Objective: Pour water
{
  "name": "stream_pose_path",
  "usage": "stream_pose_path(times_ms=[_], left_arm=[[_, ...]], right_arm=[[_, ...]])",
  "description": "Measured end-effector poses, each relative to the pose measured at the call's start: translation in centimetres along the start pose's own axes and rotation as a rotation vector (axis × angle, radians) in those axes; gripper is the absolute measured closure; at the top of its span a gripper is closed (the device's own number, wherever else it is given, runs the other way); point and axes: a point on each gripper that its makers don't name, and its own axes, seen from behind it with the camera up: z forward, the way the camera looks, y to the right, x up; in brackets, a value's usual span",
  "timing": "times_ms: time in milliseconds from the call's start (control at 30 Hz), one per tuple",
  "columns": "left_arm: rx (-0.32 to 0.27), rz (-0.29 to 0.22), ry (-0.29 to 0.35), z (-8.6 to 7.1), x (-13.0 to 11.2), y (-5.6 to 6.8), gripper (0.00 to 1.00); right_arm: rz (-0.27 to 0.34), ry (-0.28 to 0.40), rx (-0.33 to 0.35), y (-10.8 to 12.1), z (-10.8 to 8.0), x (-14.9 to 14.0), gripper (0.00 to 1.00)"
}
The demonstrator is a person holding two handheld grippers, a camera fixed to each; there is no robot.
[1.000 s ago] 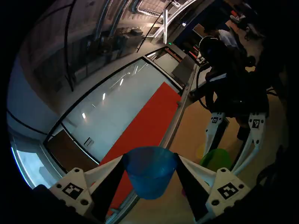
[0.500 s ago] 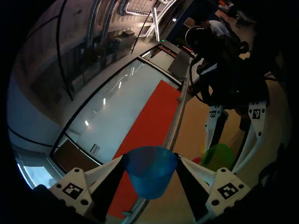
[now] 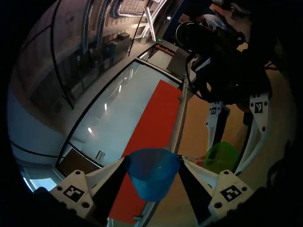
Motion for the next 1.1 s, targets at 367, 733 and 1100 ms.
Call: stream_pose_path(times_ms=[367, 733, 1100], left_arm=[[-0.007, 0.045, 0.002, 0.25, 0.49, 0.27, 0.11], [-0.012, 0.076, 0.006, 0.26, 0.89, 0.45, 0.11], [-0.017, 0.109, 0.000, 0.30, 0.91, 0.76, 0.11]], right_arm=[[0.002, 0.004, -0.002, 0.04, -0.18, 0.17, 0.10], [0.001, 0.007, -0.003, 0.10, -0.22, 0.30, 0.10], [0.000, 0.010, -0.006, 0.27, -0.21, 0.36, 0.10]])
